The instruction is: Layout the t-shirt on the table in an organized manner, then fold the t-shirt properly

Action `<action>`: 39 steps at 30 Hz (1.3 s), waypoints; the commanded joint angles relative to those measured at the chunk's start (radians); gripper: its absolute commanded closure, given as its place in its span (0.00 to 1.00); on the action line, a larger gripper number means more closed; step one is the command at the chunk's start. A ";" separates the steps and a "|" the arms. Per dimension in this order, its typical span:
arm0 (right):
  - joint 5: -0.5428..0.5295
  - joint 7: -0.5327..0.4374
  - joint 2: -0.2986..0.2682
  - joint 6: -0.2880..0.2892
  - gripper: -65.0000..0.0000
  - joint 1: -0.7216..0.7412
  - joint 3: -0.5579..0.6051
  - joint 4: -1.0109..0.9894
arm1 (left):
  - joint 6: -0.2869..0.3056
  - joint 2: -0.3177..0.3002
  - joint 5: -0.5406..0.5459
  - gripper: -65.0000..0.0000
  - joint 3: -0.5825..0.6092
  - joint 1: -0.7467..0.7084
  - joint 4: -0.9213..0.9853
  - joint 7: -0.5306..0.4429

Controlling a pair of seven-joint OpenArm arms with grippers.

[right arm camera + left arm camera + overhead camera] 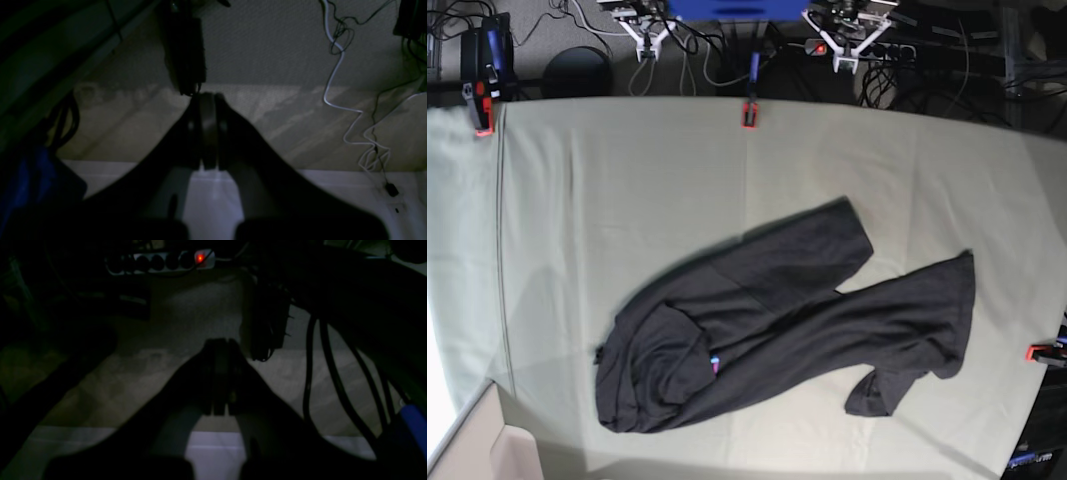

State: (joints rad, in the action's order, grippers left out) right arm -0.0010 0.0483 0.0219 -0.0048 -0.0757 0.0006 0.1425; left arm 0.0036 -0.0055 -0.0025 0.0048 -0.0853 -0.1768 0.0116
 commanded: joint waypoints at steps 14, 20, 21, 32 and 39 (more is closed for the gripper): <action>-0.004 0.005 0.002 0.010 1.00 -0.029 0.005 0.081 | 0.000 -0.024 0.003 1.00 -0.001 -0.017 0.000 -0.002; -0.004 0.005 0.002 0.010 1.00 -0.028 0.005 0.081 | 0.000 -0.024 0.003 1.00 -0.002 -0.017 0.000 -0.002; -0.004 0.005 0.002 0.010 1.00 -0.028 0.005 0.081 | 0.000 -0.024 0.003 1.00 -0.002 -0.017 0.000 -0.002; -0.004 -0.005 -0.013 0.010 1.00 -0.085 0.006 0.105 | 0.000 -0.058 0.003 1.00 -0.004 -0.061 -0.010 -0.009; -0.004 0.003 -0.043 0.010 1.00 -0.322 0.006 0.424 | 0.000 -0.124 0.003 1.00 -0.004 -0.215 -0.191 -0.006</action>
State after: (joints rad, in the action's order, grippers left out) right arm -0.0055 0.0662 -0.0078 0.0029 -0.3954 0.0090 0.5663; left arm 0.0051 -0.1242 0.0006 0.0017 -0.2920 -0.3641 0.0154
